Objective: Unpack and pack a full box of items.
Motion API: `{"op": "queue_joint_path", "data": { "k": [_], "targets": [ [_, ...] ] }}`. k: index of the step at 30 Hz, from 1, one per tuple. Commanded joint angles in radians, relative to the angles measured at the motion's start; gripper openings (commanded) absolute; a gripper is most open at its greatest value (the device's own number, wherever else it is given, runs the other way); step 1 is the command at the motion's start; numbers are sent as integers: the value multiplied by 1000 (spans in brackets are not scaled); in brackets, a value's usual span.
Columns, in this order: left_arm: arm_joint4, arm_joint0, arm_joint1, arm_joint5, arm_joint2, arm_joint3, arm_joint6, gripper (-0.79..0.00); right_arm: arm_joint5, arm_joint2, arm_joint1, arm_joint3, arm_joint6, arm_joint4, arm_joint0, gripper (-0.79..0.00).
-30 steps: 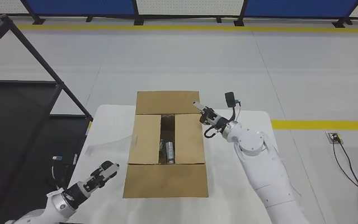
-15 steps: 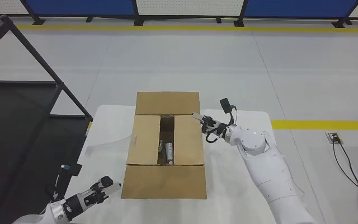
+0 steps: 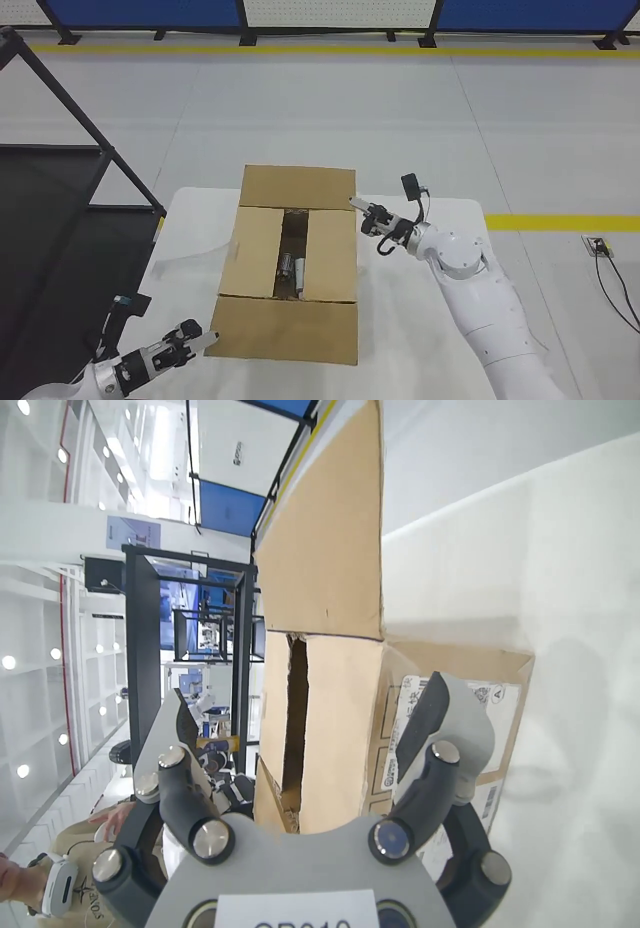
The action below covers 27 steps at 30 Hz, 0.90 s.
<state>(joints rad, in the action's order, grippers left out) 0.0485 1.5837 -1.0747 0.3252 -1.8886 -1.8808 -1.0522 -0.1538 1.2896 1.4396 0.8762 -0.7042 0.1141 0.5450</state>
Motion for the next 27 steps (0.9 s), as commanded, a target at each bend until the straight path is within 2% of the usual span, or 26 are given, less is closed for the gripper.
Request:
{"op": "queue_joint_path", "data": {
  "k": [1,10,21,27],
  "targets": [
    [13,-4,2,-8,13,9,0,0,8,-2,4,-10,72,-6,-4,0],
    [50,-26,12,-18,85,34,-25,0,-29,-61,36,-147,301,4,-82,0],
    [2,-23,21,-22,117,46,-13,0,-157,-139,95,-396,344,-59,-208,0],
    [-60,-21,25,-17,116,43,-4,0,-214,-159,120,-489,320,-84,-255,0]
  ]
}}
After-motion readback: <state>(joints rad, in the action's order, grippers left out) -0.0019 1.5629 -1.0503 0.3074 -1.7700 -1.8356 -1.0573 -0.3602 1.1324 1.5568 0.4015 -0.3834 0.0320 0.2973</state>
